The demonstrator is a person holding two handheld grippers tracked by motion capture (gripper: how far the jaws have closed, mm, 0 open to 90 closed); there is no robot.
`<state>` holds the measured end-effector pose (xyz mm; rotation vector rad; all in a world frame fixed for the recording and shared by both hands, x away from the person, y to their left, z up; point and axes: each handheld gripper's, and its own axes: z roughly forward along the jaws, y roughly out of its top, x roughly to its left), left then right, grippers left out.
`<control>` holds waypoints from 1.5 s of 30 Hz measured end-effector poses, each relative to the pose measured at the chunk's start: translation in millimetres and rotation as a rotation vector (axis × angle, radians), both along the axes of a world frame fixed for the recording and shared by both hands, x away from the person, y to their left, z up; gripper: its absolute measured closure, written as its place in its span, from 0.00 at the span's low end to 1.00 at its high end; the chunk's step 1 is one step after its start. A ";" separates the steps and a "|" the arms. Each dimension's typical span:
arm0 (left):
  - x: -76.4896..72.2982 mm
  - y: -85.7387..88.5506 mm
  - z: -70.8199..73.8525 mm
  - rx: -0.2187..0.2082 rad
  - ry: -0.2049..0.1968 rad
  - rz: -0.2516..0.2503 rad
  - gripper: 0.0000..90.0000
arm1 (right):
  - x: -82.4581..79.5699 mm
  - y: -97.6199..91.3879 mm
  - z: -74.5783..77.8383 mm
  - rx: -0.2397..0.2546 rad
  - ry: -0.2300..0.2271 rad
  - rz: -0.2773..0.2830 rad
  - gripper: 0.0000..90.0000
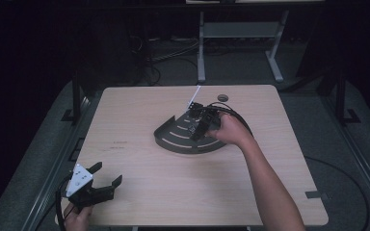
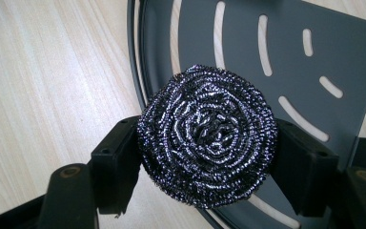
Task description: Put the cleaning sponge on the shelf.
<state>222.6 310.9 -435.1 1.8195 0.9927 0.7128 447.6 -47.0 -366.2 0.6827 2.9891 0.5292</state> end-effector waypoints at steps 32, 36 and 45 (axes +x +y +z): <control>-1.0 0.7 0.6 -0.004 -0.002 0.000 0.15 | 30.8 7.4 -51.1 -0.030 0.035 -0.104 0.34; -1.1 -0.6 0.7 -0.001 -0.004 -0.005 0.15 | 31.9 9.3 -54.5 -0.027 0.047 -0.105 0.34; -1.7 0.4 1.5 -0.006 -0.006 -0.003 0.15 | 33.1 10.5 -61.9 -0.022 0.049 -0.118 0.33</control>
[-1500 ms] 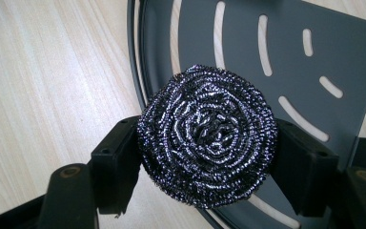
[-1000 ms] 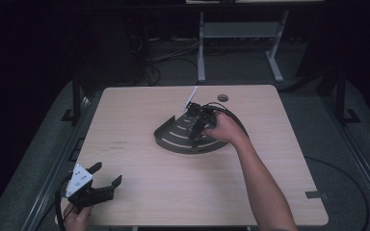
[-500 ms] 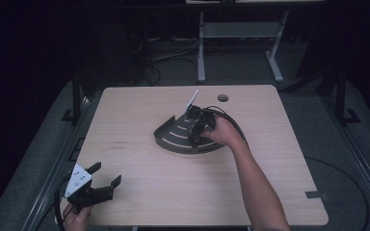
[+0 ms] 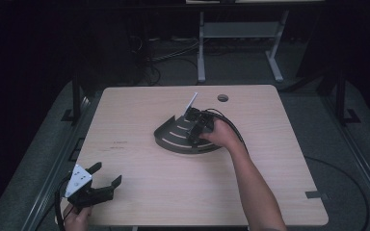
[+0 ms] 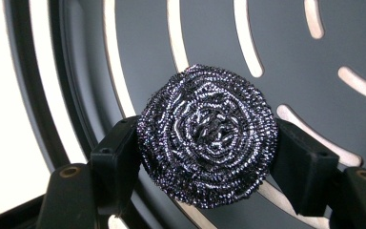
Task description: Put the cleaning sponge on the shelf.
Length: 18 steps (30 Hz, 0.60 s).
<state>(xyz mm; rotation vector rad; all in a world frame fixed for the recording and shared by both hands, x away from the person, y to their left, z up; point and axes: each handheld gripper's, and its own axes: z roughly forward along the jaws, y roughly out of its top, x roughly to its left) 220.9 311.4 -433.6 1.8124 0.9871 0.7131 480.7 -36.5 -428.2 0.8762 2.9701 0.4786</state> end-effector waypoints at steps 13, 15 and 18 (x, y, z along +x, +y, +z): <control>0.4 -0.6 -0.4 0.004 0.001 -0.001 0.15 | 1.3 -6.6 -5.4 0.016 0.005 -0.031 0.33; 0.7 -0.7 -0.6 0.002 0.003 -0.002 0.15 | 1.4 -6.8 -5.2 0.016 0.005 -0.030 0.33; 0.6 -0.9 -0.7 0.006 0.002 -0.002 0.15 | 1.7 -7.1 -5.8 0.017 0.011 -0.033 0.33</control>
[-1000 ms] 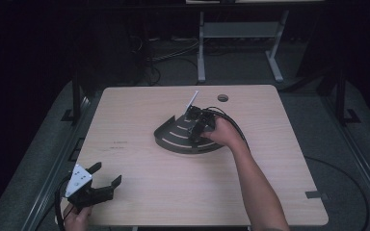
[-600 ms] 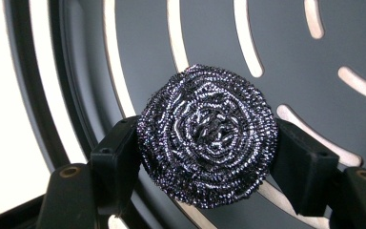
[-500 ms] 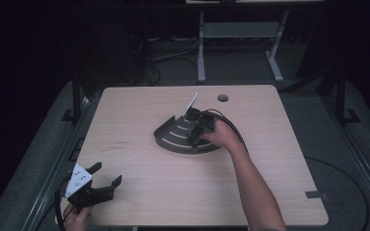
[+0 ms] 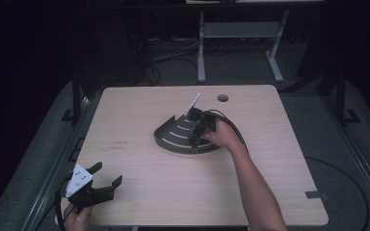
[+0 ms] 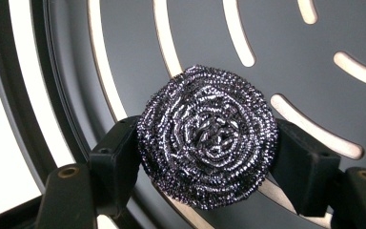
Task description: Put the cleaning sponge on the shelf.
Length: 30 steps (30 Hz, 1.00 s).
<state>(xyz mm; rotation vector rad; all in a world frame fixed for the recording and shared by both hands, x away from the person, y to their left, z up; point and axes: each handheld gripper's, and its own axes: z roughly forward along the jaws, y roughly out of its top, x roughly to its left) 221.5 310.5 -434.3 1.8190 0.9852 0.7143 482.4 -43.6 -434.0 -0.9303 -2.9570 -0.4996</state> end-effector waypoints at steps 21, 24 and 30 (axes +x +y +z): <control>0.8 -1.5 0.4 -0.002 0.002 0.003 0.15 | -4.8 -6.3 20.2 0.071 -0.021 0.006 0.21; 1.0 -2.0 0.3 0.002 0.003 0.002 0.15 | -6.2 -9.0 25.3 0.084 -0.031 0.006 0.21; 1.7 -1.6 -0.4 0.003 0.006 -0.002 0.15 | -7.8 -14.3 32.4 0.105 -0.039 0.012 0.21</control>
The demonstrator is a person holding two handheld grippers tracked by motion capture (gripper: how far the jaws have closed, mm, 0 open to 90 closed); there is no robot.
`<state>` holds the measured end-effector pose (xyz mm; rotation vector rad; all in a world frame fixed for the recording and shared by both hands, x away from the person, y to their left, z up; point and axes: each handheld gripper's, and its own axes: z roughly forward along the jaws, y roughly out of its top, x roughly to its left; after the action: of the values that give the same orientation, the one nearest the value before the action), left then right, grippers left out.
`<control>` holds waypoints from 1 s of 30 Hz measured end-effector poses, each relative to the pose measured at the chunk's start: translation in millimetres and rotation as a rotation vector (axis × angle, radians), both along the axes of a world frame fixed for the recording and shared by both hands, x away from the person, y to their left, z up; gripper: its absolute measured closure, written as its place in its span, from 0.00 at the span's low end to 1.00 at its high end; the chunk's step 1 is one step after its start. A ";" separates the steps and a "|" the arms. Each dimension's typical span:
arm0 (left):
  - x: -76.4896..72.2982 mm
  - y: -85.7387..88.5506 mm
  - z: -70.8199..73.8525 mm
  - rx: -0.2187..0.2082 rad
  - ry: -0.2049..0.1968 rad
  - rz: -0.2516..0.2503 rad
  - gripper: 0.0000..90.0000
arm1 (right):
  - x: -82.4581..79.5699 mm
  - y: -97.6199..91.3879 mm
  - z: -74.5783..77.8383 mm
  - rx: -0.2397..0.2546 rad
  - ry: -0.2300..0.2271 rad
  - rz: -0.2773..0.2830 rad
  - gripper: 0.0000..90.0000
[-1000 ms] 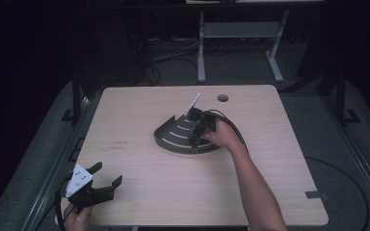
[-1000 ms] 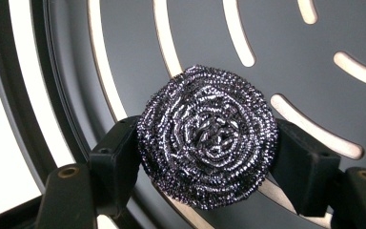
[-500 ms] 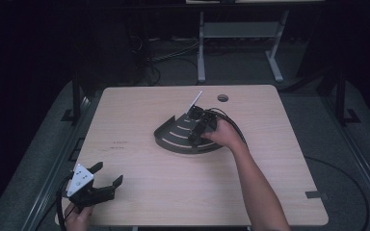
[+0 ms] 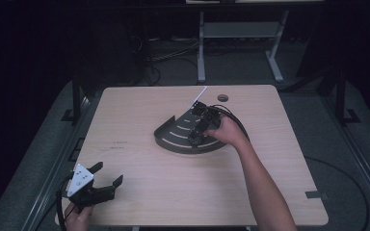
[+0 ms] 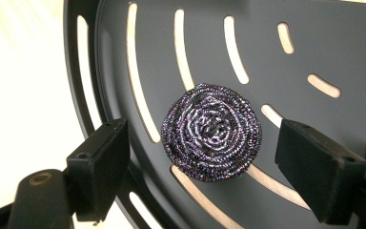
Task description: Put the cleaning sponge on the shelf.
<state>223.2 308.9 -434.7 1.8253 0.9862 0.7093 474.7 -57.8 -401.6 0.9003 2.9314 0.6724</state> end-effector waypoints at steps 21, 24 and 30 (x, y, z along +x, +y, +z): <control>-1.2 -1.6 0.5 0.002 -0.002 -0.007 0.15 | -20.8 -9.4 23.3 -0.012 -0.025 0.012 0.21; -1.5 -2.0 0.4 0.005 -0.003 -0.007 0.15 | -24.9 -11.5 25.6 -0.005 -0.023 0.022 0.20; -1.2 -2.3 0.3 0.006 -0.001 -0.006 0.15 | -29.8 -18.6 29.2 0.005 -0.022 0.018 0.21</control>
<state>222.1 306.6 -434.4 1.8320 0.9782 0.7098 444.9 -76.4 -372.4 0.8621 2.9231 0.6865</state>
